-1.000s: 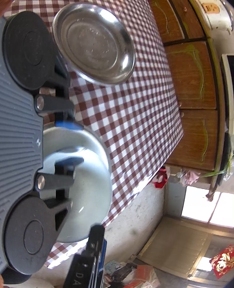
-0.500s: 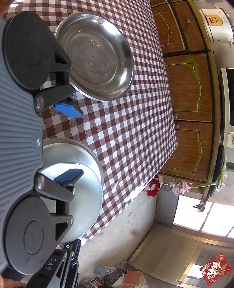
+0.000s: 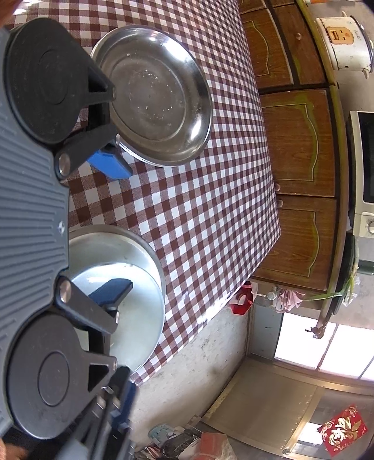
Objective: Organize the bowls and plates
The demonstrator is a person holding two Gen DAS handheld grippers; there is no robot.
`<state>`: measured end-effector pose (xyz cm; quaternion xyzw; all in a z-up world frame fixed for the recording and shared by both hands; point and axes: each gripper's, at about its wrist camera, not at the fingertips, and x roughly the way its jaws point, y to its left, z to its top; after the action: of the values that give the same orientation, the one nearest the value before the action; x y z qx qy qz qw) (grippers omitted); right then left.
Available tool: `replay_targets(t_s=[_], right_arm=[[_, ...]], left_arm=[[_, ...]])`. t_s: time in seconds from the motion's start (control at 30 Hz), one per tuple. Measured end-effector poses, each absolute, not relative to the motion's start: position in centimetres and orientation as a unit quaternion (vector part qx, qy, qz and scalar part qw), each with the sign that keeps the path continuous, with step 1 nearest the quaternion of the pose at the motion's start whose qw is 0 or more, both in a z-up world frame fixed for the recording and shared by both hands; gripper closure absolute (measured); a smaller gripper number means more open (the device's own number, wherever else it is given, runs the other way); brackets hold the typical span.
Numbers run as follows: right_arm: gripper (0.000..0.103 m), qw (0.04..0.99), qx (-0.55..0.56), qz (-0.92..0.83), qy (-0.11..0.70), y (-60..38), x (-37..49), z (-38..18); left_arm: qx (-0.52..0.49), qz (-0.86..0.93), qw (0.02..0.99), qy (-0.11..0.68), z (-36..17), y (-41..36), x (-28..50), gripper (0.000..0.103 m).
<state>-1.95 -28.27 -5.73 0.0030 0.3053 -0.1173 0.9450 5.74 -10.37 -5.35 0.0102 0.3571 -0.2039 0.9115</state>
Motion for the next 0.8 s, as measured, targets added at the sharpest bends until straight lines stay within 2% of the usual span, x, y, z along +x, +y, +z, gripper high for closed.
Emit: replay_targets(t_s=[0.03,0.07,0.1,0.2,0.3,0.5,0.67,0.8], right_arm=[[0.079,0.947,0.009,-0.114,0.301,-28.7,-2.0,-5.2],[0.074,0.948,0.019,-0.109,0.299,-29.1,-2.1,-4.8],[0.059,0.949,0.038,-0.101,0.295,-29.8,-2.2,-4.6],[0.034,0.942,0.124,-0.084,0.299,-32.6,-2.4,-4.5],[0.031,0.933,0.170,-0.079,0.306,-34.0,-2.9,-4.9],[0.023,0.928,0.170,-0.057,0.326,-33.8,-2.7,-5.7],[0.023,0.921,0.144,-0.060,0.357,-32.8,-2.0,-7.1],[0.023,0.926,0.102,-0.102,0.350,-32.0,-2.0,-7.4]], left_arm=[[0.006,-0.206,0.910,0.359,-5.3,-10.4,5.8,0.024],[0.003,-0.210,0.909,0.360,-5.3,-10.3,5.8,0.023],[0.002,-0.212,0.909,0.360,-5.3,-10.4,5.7,0.021],[0.008,-0.218,0.908,0.358,-5.3,-10.7,5.5,0.018],[0.011,-0.220,0.908,0.357,-5.4,-10.8,5.4,0.015],[0.021,-0.221,0.904,0.365,-6.1,-11.1,5.6,0.010],[0.034,-0.223,0.899,0.376,-6.8,-11.3,6.0,0.009],[0.049,-0.221,0.896,0.382,-7.1,-11.7,6.1,0.009]])
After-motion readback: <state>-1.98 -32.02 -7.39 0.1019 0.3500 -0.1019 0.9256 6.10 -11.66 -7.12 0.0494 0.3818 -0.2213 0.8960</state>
